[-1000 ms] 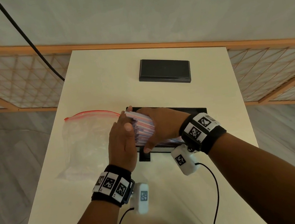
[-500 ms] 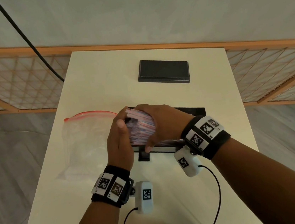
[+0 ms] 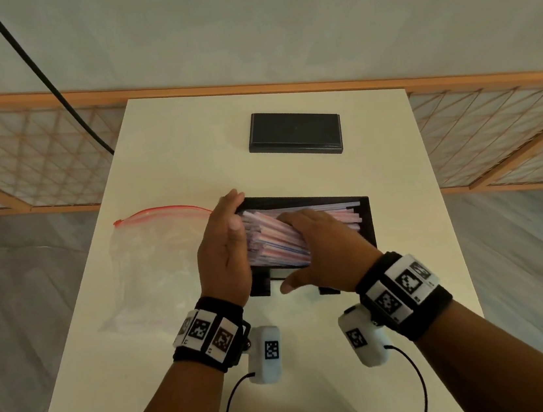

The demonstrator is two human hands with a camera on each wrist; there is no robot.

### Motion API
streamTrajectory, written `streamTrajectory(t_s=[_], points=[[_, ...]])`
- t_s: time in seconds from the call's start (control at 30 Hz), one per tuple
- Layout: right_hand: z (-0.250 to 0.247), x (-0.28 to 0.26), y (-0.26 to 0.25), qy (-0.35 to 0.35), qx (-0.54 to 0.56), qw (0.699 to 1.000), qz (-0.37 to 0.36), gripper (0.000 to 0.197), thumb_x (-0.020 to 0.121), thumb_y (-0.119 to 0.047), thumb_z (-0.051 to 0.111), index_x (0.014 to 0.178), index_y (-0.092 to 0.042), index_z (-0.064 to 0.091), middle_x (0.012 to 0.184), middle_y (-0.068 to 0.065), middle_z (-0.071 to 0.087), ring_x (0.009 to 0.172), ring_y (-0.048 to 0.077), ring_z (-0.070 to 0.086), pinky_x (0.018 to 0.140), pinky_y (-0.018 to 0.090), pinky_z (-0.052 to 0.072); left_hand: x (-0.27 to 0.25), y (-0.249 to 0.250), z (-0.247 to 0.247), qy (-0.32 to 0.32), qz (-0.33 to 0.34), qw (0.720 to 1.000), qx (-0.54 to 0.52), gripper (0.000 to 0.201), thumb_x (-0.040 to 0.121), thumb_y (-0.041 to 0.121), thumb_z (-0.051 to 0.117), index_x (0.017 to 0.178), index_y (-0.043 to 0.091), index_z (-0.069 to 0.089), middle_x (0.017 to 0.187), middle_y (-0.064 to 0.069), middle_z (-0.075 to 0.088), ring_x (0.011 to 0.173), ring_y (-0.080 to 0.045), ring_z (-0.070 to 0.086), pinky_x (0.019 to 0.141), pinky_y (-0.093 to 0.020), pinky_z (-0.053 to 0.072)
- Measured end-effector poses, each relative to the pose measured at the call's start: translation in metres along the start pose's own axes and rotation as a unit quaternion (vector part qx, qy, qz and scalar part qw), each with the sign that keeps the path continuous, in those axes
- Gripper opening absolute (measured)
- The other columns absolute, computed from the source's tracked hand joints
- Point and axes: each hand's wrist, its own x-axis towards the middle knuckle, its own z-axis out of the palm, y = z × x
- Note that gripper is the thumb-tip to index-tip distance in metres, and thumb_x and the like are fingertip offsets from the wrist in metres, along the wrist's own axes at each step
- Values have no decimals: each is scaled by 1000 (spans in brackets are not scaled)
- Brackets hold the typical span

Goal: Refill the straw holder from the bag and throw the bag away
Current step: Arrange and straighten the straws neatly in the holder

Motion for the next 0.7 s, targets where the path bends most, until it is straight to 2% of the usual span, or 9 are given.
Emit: streamTrajectory(t_s=[0.1, 0.2, 0.3, 0.4, 0.47, 0.6, 0.7], points=[[7, 9, -2, 0, 37, 999, -10, 111, 59, -62, 87, 149, -27, 35, 142, -1, 54, 127, 21, 50, 109, 45, 43, 0, 4, 0, -23, 29, 999, 34, 74, 103, 60, 21, 141, 8, 58, 148, -4, 57, 140, -17, 51, 115, -42, 44], [11, 17, -4, -7, 57, 998, -12, 109, 58, -61, 88, 147, -27, 36, 140, -1, 55, 125, 20, 53, 107, 47, 44, 0, 6, 0, -20, 20, 998, 49, 68, 104, 54, 23, 139, 9, 59, 148, -5, 58, 138, -21, 53, 111, -47, 47], [14, 24, -5, -12, 67, 998, -8, 111, 50, -73, 81, 144, -33, 37, 137, -6, 55, 123, 19, 52, 105, 53, 44, 0, 7, 1, -15, 10, 999, 43, 71, 103, 58, 20, 142, 11, 56, 147, -4, 58, 137, -19, 54, 110, -48, 48], [14, 31, -5, -28, 67, 997, -8, 109, 43, -81, 72, 137, -35, 42, 130, -9, 58, 118, 16, 54, 101, 53, 46, 0, 7, 2, -14, -4, 1000, 12, 81, 99, 67, 14, 150, 14, 47, 151, -1, 54, 138, -18, 53, 110, -49, 48], [8, 32, -5, -48, 72, 996, -4, 100, 47, -76, 80, 131, -33, 47, 122, -9, 61, 110, 15, 58, 98, 49, 49, 0, 6, 1, -18, -3, 1000, -18, 89, 95, 76, 12, 153, 16, 42, 153, 0, 52, 141, -16, 50, 113, -50, 45], [-4, 33, -6, -97, 90, 991, -7, 88, 58, -58, 90, 131, -28, 49, 117, -7, 63, 103, 13, 60, 96, 40, 52, 0, 4, 0, -27, -24, 999, -39, 92, 92, 80, 10, 149, 20, 51, 150, 3, 55, 139, -19, 53, 111, -51, 46], [-7, 37, -8, -116, 89, 989, -13, 87, 60, -55, 91, 131, -28, 48, 116, -7, 63, 103, 12, 60, 95, 37, 51, 0, 4, -1, -29, -53, 996, -67, 97, 88, 84, 10, 144, 20, 56, 148, 6, 57, 138, -13, 53, 113, -43, 45]])
